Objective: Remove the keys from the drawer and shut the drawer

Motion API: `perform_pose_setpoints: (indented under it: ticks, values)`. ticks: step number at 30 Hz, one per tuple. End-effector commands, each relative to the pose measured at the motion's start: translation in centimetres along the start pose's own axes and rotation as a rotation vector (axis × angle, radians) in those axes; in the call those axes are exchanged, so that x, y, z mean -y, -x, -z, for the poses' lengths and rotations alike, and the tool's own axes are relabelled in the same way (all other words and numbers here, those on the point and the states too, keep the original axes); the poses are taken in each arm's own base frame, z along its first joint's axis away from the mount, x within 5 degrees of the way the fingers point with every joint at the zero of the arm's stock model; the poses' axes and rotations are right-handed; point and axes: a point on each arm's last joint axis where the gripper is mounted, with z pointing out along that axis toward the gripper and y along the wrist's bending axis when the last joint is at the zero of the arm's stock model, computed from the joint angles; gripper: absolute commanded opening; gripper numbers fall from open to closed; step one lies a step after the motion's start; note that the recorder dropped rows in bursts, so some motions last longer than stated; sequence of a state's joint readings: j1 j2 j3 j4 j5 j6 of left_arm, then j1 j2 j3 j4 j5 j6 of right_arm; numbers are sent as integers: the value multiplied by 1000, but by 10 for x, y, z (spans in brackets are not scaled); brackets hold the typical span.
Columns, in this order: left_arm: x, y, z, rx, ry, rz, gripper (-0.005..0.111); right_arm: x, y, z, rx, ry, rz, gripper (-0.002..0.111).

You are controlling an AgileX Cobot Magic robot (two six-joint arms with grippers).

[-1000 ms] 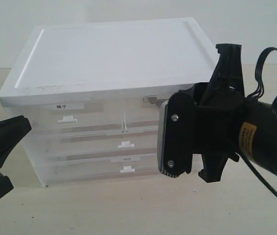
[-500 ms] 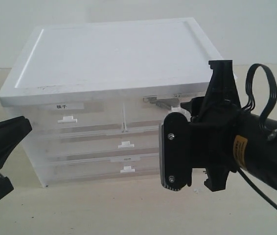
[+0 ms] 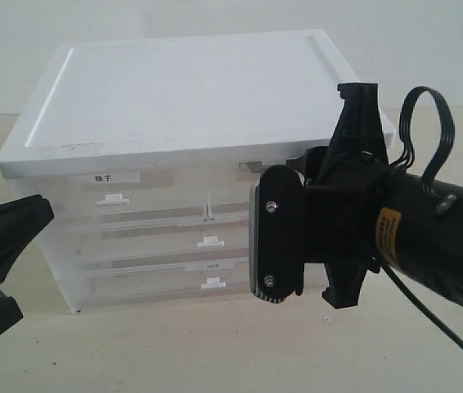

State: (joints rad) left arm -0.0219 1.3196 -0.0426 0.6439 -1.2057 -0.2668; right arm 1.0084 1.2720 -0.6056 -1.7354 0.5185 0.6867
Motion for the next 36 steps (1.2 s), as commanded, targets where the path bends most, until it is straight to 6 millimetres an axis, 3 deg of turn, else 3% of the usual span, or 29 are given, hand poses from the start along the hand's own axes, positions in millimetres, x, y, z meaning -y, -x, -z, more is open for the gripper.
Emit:
perform_pose_setpoints:
  ticks: [1,19,28,36]
  values:
    - [0,2,-1,15,-7,7,5,5,1,1,2,-19,-14,30]
    - [0,2,-1,14,-10,5,5,-7,-5,0,-10,15,35,30]
    - [0,2,-1,14,-9,6,5,-5,-15,-8,-49,31,27,30]
    - [0,2,-1,14,-12,5,5,5,-7,-10,-34,2,15,30]
